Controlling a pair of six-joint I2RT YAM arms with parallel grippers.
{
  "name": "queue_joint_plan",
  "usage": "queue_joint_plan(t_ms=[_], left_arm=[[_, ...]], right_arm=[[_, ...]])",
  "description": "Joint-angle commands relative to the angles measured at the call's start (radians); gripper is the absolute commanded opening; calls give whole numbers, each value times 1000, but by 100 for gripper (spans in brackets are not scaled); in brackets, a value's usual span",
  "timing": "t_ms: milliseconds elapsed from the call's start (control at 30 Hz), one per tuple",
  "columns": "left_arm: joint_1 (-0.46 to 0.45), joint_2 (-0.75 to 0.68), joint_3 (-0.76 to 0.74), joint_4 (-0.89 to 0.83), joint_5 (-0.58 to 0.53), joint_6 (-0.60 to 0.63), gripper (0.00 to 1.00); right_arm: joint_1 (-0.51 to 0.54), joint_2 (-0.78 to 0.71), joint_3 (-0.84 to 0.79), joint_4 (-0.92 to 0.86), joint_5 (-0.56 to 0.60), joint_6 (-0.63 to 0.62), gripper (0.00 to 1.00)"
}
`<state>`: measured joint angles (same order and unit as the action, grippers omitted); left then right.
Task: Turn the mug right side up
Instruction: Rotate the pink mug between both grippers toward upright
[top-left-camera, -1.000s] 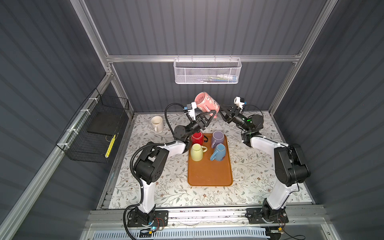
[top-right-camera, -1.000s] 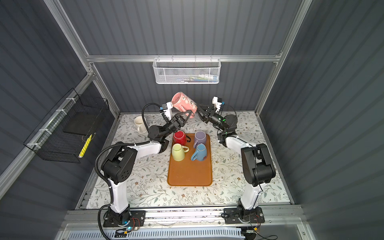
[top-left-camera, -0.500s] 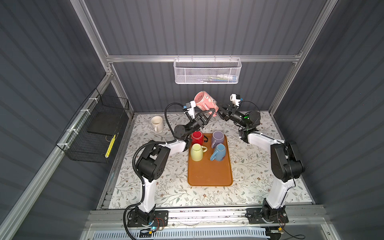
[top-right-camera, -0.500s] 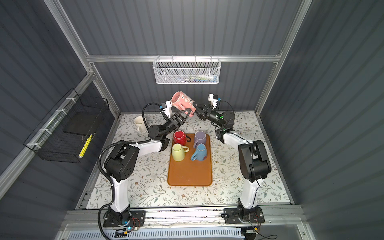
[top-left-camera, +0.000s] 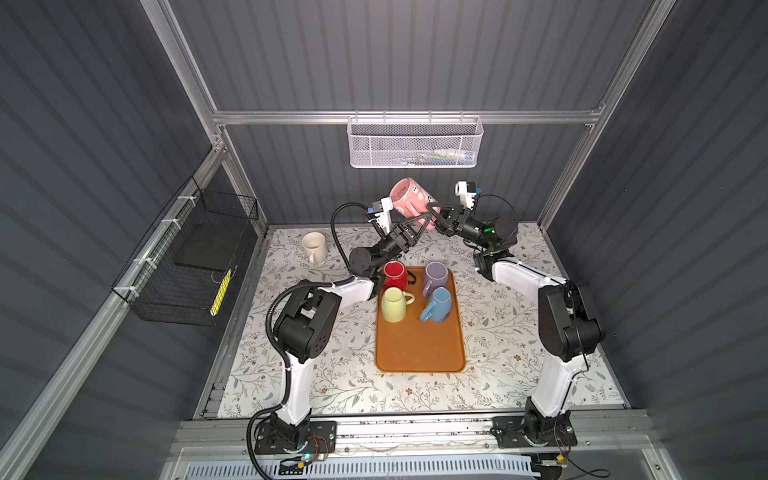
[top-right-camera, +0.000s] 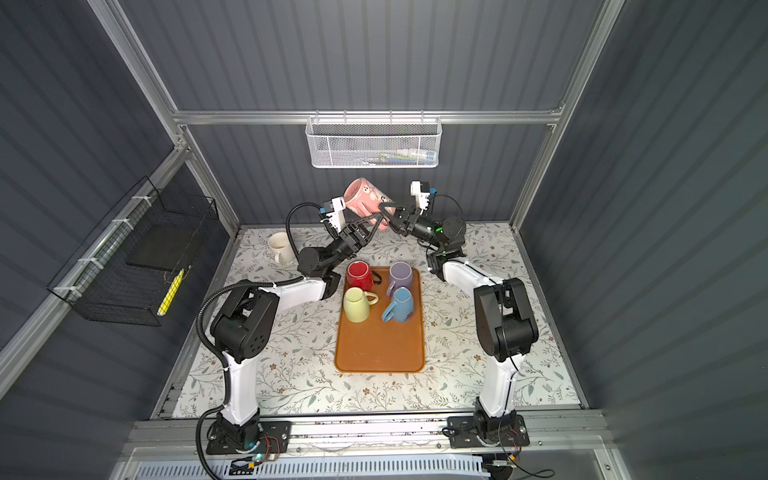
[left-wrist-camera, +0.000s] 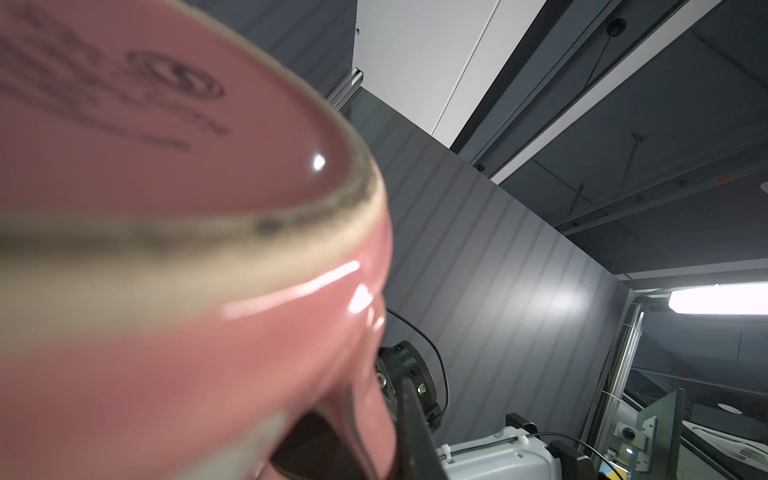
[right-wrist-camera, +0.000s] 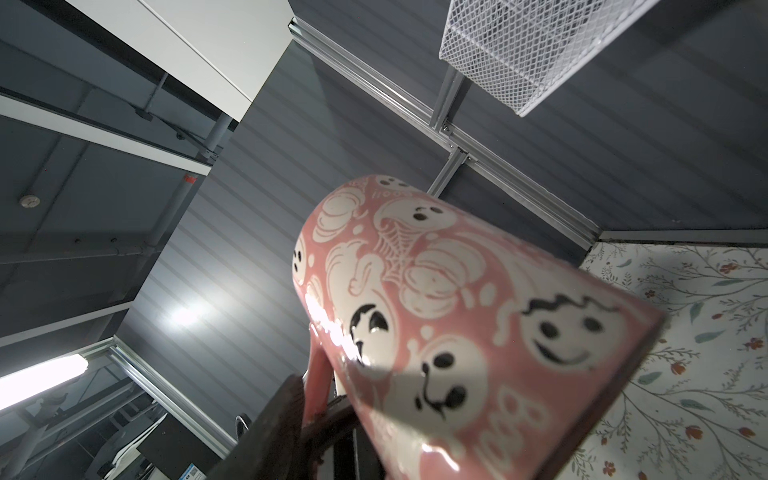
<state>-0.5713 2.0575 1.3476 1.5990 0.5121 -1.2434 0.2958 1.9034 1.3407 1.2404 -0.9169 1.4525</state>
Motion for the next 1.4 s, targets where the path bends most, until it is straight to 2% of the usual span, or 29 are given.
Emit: queue_joint_plan(t_ms=[0, 333, 500, 733, 867, 1133, 1367], left_arm=[[-15, 90, -29, -70, 29, -14, 5], [-21, 92, -37, -70, 29, -21, 17], [-19, 98, -31, -69, 34, -22, 15], [-16, 102, -23, -69, 41, -19, 12], [-14, 107, -21, -70, 39, -20, 13], [-9, 96, -34, -91, 33, 1, 20], [-9, 47, -54, -224, 39, 100, 23]], right_arm=[[76, -80, 117, 241, -64, -40, 53], [67, -70, 160, 240, -9, -57, 51], [69, -59, 166, 240, 14, -34, 47], [67, -61, 93, 240, 13, 0, 37], [57, -67, 43, 240, 31, 7, 27], [48, -60, 13, 240, 58, 18, 0], [46, -53, 5, 239, 54, 10, 0]])
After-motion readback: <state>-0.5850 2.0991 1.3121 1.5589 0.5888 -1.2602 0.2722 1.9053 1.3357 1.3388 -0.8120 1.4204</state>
